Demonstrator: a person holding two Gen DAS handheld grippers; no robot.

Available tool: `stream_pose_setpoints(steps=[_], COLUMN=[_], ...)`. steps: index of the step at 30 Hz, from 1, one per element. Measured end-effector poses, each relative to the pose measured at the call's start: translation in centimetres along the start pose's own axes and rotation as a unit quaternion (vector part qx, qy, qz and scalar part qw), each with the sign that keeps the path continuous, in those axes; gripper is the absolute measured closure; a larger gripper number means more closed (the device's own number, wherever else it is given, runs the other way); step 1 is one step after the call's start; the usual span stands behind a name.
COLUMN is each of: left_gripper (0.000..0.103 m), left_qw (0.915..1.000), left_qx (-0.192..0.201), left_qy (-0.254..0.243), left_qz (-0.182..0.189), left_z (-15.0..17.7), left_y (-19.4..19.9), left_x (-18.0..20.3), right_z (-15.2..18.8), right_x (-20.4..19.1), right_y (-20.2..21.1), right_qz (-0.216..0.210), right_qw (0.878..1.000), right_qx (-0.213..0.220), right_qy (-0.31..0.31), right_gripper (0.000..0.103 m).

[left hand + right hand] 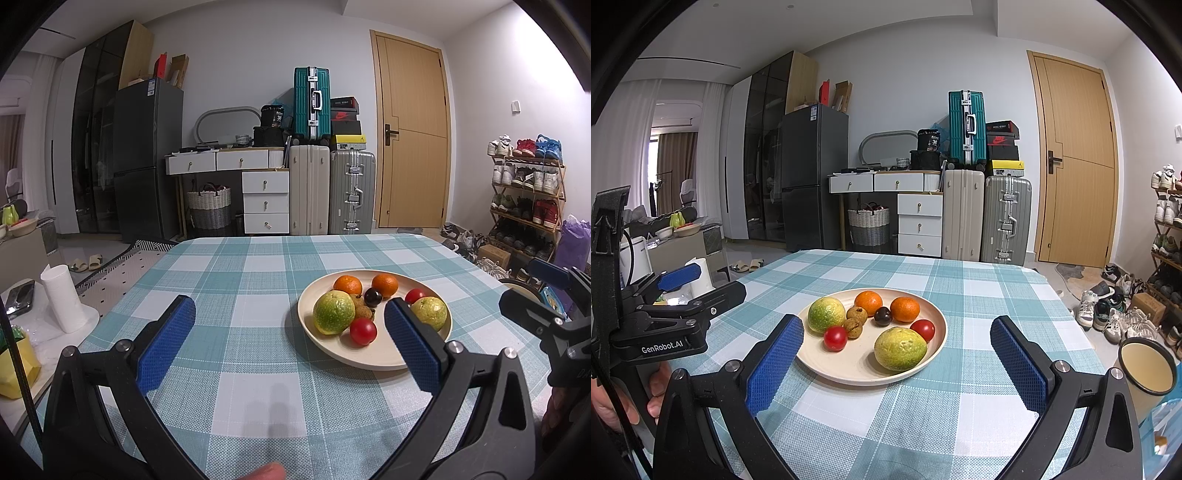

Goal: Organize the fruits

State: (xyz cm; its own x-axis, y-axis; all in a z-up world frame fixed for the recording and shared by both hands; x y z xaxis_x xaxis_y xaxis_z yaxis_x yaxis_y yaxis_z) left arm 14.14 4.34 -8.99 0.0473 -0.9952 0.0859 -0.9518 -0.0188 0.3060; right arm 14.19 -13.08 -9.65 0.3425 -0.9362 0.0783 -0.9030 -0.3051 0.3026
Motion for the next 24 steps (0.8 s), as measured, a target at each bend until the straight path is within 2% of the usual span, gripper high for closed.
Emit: stream_pose_setpoints(steps=[24], left_gripper=[0.001], left_qw=[0.9999], left_qx=[0.002], left_qy=[0.003], left_qz=[-0.013], left_z=[-0.11], left_y=[-0.07], left_x=[-0.65], right_z=[-0.01], right_x=[-0.01], right_y=[-0.01], right_qz=[0.0], right_qw=[1.0], right_qx=[0.0], right_qy=[0.0], right_gripper=[0.0])
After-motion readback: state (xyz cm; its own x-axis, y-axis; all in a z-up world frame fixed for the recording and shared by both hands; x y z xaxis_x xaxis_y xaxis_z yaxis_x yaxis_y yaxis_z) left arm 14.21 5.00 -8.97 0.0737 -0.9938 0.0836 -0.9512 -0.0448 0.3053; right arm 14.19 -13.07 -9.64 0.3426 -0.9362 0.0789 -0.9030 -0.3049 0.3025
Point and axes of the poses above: each gripper's, at about its wrist camera, not at the fingertips, and y roughly against the way its jaws point, x to its right, z to its underside, the point moved 9 cm from there along -y, roughly the way its jaws point, and after that the axes turned 5 degrees about y, right-handed, at the moved point
